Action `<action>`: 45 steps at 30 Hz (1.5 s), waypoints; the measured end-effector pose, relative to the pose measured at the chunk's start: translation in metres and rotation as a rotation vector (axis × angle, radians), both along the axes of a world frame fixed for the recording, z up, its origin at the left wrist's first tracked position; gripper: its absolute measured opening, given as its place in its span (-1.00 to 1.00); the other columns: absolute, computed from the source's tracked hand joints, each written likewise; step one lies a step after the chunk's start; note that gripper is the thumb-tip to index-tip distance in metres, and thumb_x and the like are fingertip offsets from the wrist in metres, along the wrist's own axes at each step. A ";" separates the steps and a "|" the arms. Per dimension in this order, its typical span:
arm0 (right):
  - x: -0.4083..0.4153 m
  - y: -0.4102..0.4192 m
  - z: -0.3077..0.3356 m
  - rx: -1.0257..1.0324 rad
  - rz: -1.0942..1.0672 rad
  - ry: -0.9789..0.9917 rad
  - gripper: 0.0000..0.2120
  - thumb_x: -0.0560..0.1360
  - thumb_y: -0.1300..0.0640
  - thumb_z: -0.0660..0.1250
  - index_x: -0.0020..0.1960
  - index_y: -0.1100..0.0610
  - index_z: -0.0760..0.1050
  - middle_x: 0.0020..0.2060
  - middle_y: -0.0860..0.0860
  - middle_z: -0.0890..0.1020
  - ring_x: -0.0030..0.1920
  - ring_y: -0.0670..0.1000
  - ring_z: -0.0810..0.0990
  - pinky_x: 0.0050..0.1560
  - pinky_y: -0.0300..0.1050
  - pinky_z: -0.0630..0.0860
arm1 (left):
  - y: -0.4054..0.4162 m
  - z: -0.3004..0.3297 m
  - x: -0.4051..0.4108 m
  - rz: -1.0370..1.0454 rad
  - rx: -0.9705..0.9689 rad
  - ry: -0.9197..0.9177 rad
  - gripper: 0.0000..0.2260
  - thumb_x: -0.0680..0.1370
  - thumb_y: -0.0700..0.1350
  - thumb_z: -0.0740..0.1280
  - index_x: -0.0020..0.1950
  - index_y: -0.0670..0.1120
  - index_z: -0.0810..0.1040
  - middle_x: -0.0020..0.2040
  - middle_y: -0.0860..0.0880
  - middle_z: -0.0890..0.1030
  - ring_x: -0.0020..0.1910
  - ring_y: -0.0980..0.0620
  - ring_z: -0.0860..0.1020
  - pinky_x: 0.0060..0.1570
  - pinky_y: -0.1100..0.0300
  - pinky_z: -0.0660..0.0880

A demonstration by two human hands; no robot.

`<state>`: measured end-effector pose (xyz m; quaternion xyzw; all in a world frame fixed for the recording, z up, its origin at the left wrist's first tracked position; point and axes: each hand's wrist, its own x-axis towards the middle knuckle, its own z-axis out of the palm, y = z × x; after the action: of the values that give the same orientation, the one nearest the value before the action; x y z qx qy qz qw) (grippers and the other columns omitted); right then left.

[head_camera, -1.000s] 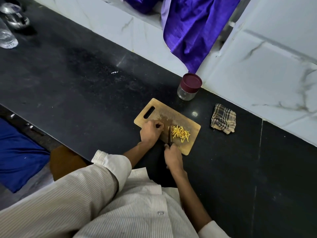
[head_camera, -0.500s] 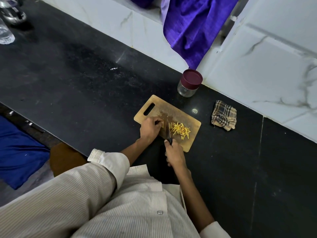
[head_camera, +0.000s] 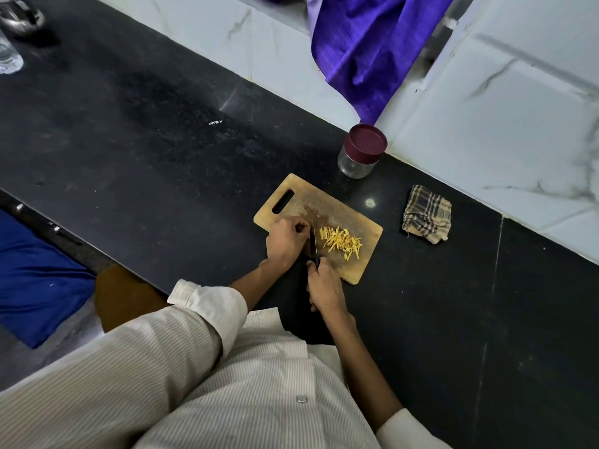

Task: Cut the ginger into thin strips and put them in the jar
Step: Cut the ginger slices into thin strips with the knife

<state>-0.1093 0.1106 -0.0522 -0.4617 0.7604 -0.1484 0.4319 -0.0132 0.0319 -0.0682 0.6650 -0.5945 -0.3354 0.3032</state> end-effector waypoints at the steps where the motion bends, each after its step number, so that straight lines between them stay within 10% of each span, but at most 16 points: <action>1: 0.000 0.000 -0.001 0.005 0.003 0.006 -0.76 0.69 -0.01 0.08 0.16 0.15 0.37 -0.01 0.24 0.60 -0.40 0.02 0.53 -0.62 -0.22 0.38 | 0.000 0.000 0.000 -0.001 0.005 -0.005 -0.88 0.54 -0.17 0.34 0.00 -0.06 0.66 -0.08 0.00 0.67 -0.11 0.06 0.60 -0.10 0.07 0.58; 11: 0.005 0.000 -0.004 -0.022 0.010 0.059 -0.79 0.66 -0.01 0.10 0.12 0.12 0.39 0.03 0.22 0.61 -0.02 0.29 0.64 -0.06 0.25 0.61 | 0.001 0.006 -0.005 0.026 0.048 -0.026 -0.90 0.53 -0.15 0.34 -0.04 -0.07 0.65 -0.10 -0.01 0.66 -0.13 0.03 0.59 -0.11 0.05 0.58; 18: -0.001 0.000 0.000 -0.020 0.008 0.056 -0.78 0.66 -0.02 0.10 0.13 0.11 0.40 0.01 0.23 0.61 -0.03 0.28 0.64 -0.08 0.25 0.62 | 0.001 0.011 -0.005 0.030 0.087 -0.040 -0.91 0.55 -0.14 0.33 -0.10 -0.09 0.62 -0.15 -0.03 0.63 -0.17 0.03 0.59 -0.15 0.08 0.57; 24: -0.009 -0.001 0.003 -0.030 -0.015 0.057 -0.78 0.68 0.00 0.09 0.14 0.13 0.39 0.00 0.22 0.60 -0.11 0.22 0.65 -0.50 -0.09 0.49 | 0.000 0.013 -0.003 0.022 0.095 -0.049 -0.90 0.55 -0.13 0.34 -0.08 -0.11 0.63 -0.14 -0.03 0.63 -0.19 0.06 0.56 -0.17 0.13 0.54; 30: 0.001 0.000 0.006 -0.018 -0.023 0.047 -0.79 0.67 -0.02 0.11 0.13 0.10 0.39 0.03 0.21 0.59 -0.04 0.27 0.65 -0.07 0.27 0.62 | 0.002 0.013 -0.002 0.012 0.091 -0.051 -0.89 0.56 -0.12 0.32 -0.06 -0.10 0.63 -0.16 -0.01 0.63 -0.21 0.09 0.58 -0.20 0.17 0.55; 45: 0.009 0.001 0.005 -0.005 0.004 0.051 -0.78 0.67 -0.04 0.09 0.07 0.10 0.36 0.01 0.21 0.59 -0.02 0.29 0.63 -0.04 0.30 0.60 | 0.003 0.012 -0.002 0.035 0.082 -0.039 -0.87 0.56 -0.11 0.32 -0.07 -0.10 0.66 -0.16 -0.01 0.64 -0.22 0.09 0.57 -0.28 0.23 0.46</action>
<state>-0.0999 0.1118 -0.0470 -0.4678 0.7700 -0.1377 0.4116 -0.0148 0.0351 -0.0564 0.6936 -0.5744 -0.3411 0.2696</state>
